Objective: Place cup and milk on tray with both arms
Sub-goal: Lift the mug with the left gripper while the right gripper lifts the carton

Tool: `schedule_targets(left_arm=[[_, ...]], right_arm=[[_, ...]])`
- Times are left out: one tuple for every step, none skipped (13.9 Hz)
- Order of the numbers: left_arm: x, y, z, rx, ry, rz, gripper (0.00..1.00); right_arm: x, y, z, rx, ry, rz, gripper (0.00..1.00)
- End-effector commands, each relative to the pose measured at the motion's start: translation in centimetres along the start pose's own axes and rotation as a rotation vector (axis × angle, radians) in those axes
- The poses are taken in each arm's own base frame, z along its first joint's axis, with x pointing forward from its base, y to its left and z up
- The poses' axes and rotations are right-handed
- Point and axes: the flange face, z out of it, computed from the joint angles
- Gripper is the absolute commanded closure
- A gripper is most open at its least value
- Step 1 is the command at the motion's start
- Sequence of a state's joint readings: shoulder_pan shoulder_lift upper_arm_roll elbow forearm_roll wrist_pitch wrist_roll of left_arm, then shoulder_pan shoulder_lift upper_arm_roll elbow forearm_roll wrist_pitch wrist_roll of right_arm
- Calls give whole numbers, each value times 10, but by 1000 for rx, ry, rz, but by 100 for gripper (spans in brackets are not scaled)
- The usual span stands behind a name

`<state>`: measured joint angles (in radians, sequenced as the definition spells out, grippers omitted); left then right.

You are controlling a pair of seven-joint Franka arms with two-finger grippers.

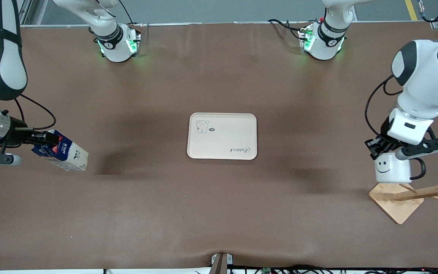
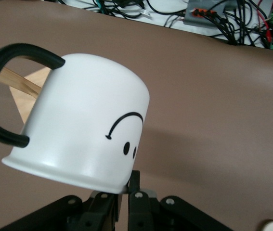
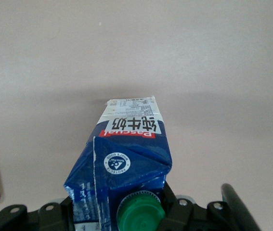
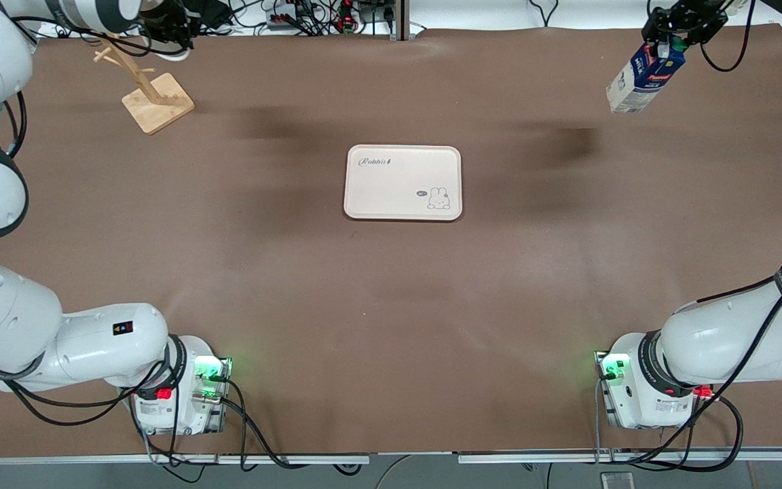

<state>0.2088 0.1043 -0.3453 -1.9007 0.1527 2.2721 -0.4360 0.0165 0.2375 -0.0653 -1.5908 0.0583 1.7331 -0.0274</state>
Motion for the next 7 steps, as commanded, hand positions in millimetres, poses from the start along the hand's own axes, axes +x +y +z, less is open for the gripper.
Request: schedule_targets(left_arm=[[-7,26,-3,-11,-46,-25,100],[-11,38,-4,-17,-70,-54,100],[-16,49,-2,-20,-99,-81,100],[-20,62,-3,-20,-127,-96,100],[-28,75,-3,-12,-159,-95,100],[-36,87,-3,-4,-187,-99,100],[-45,101,-1,-2,-216,-108,100]], right_arm=[[2,-14,-13,-26,-11,-33,91],[2,-17,-14,-25,-8,-30,91],[2,-25,-13,-26,-11,-40,91],[2,-24,-7,-26,-25,-35,90],[2,-25,-2,-25,-40,-34,88],[1,-29,0,-26,-49,-37,88],[1,-33,0,-26,-51,-32,88]])
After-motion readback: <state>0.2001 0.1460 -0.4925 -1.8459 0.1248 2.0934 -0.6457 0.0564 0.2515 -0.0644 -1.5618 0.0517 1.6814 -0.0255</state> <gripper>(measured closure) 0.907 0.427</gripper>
